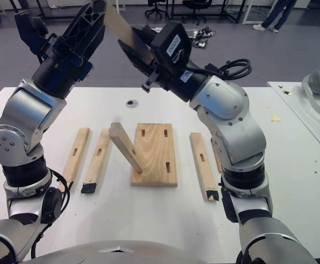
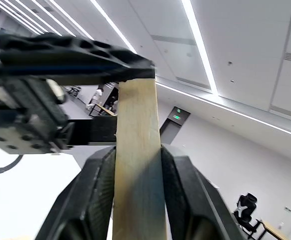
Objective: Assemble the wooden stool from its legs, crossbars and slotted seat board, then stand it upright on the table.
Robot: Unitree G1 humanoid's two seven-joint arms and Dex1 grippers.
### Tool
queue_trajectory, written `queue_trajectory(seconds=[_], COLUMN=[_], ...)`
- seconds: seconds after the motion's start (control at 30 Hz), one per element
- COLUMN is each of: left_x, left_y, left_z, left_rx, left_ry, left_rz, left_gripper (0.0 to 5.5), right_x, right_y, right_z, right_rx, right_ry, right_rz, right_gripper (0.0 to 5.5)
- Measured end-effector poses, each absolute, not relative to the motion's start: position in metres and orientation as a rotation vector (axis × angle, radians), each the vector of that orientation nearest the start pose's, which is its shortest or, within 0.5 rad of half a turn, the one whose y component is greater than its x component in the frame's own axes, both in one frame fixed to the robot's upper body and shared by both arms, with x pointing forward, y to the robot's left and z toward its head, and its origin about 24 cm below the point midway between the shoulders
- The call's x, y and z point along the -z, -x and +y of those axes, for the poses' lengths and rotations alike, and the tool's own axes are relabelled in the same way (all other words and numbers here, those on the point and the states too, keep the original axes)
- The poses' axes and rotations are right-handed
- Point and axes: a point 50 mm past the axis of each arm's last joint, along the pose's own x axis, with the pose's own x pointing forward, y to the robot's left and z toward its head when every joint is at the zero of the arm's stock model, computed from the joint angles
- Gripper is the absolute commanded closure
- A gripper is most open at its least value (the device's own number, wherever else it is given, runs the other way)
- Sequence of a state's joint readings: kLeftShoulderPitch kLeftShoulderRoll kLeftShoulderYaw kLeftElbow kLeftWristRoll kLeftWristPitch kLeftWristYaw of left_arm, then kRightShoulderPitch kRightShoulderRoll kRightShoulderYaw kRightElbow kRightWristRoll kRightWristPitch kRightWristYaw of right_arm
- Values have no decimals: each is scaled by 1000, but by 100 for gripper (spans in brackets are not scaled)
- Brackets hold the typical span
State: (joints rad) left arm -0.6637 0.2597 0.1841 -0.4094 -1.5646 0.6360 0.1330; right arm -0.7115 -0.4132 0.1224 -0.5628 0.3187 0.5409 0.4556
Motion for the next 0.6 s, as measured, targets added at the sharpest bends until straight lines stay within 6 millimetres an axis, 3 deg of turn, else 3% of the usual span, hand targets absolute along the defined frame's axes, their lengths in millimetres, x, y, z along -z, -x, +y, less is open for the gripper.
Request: queue_trajectory(seconds=[0.4, 0.6], left_x=[-289, -287], left_y=[-252, -254], left_z=[115, 115], left_rx=[967, 928], left_ry=[806, 774], left_rz=[-327, -342], left_gripper=[468, 511], right_x=[-280, -281], right_y=[-251, -251], right_z=[-86, -86], right_rx=[-875, -873], right_ry=[389, 392], right_rz=[-584, -590], right_gripper=[419, 419])
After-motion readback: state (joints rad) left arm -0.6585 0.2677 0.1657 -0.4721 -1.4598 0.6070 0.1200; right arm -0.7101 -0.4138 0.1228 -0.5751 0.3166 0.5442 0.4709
